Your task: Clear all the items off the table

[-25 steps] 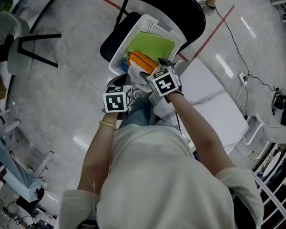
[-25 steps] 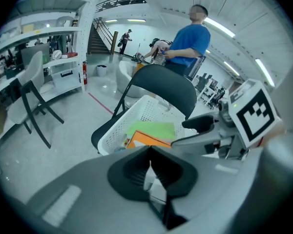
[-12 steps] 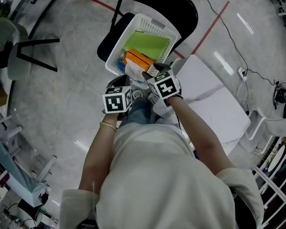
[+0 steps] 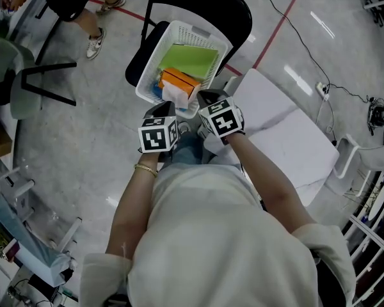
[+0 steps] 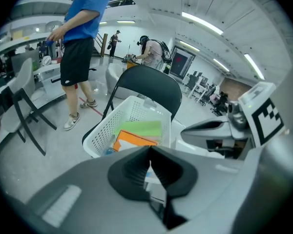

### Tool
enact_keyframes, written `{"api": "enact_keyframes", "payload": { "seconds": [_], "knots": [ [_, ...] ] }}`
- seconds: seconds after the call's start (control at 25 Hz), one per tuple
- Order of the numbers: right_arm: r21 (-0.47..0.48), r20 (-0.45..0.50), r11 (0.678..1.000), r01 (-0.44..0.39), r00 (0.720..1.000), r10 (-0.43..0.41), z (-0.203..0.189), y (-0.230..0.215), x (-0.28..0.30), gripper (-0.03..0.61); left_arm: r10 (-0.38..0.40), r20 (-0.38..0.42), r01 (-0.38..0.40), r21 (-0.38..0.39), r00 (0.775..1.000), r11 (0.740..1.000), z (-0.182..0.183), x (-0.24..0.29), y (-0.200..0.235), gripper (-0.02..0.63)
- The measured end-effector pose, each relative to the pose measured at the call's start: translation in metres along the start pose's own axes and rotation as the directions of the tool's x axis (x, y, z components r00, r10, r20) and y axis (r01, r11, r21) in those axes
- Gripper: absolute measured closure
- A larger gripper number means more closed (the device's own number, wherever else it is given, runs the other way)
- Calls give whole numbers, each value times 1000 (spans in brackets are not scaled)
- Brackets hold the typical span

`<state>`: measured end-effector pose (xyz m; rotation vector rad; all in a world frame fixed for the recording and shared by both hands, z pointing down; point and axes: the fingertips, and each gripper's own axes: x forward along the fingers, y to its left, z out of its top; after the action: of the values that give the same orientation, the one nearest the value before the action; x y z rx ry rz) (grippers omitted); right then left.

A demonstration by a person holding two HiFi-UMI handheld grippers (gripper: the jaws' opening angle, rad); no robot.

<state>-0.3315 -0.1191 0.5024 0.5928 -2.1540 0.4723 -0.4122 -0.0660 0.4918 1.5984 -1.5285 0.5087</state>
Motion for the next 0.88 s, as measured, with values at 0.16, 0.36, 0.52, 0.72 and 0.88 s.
{"api": "enact_keyframes", "payload": {
  "seconds": [0.16, 0.36, 0.52, 0.72, 0.88],
  "knots": [
    [3, 16, 1000, 16, 1000, -16, -3, -3, -11, 580, -12, 14, 12, 14, 1000, 1000, 4, -3, -11, 604],
    [5, 28, 1000, 25, 999, -25, -9, -2, -20, 580, -34, 22, 33, 31, 999, 999, 4, -6, -24, 604],
    [12, 39, 1000, 29, 999, -29, -12, -2, -27, 580, -49, 23, 48, 26, 999, 998, 4, -8, -32, 604],
    [41, 69, 999, 35, 997, -38, -14, -3, -37, 580, -59, 23, 58, 41, 998, 998, 1, -10, -40, 604],
    [68, 101, 996, 49, 993, -55, -18, -7, -51, 580, -64, 28, 62, 53, 998, 997, 0, -12, -48, 604]
  ]
}}
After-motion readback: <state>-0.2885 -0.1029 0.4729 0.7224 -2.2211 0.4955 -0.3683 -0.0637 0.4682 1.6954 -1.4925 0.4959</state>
